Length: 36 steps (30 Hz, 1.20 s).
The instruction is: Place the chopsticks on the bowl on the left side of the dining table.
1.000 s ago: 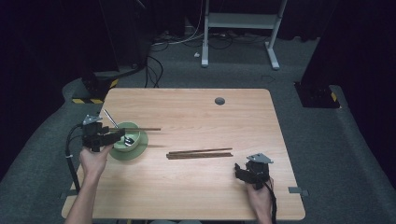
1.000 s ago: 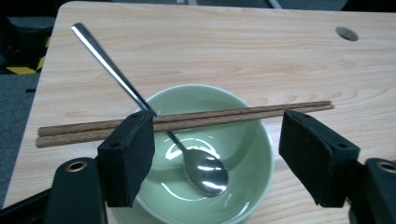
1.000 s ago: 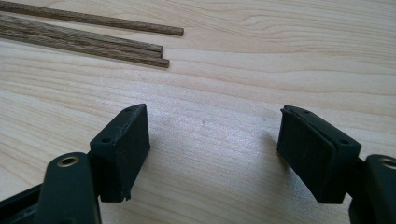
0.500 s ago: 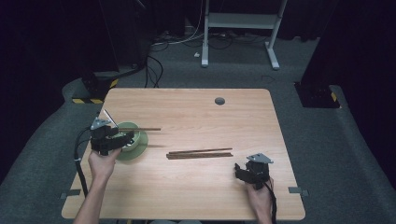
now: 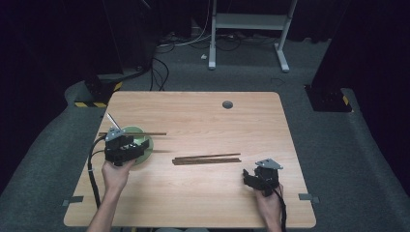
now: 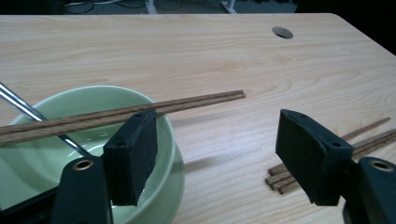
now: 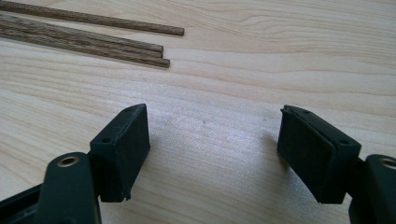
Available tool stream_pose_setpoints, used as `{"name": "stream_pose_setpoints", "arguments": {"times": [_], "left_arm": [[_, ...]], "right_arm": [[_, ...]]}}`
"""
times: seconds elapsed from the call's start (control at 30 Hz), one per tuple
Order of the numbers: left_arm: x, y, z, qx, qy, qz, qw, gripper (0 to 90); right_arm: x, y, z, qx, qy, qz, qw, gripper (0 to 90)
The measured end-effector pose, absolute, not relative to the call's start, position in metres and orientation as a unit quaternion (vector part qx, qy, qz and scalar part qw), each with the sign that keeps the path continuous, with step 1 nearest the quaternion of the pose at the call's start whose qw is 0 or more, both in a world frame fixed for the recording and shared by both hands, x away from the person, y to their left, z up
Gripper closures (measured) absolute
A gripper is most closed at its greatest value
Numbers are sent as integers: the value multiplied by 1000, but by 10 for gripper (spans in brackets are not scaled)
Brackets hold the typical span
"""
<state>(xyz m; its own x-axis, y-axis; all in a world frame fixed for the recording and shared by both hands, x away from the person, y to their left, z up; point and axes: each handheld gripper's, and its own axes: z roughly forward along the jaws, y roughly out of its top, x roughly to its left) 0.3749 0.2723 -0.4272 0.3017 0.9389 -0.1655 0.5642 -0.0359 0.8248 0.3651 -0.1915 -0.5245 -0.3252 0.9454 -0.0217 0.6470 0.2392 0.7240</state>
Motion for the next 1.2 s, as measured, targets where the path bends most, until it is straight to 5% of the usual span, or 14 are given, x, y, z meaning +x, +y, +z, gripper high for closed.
{"name": "stream_pose_setpoints", "arguments": {"times": [1.2], "left_arm": [[345,221,-465,737,495,192,419,274]], "right_arm": [[365,-191,-524,531,751,315,236,247]]}}
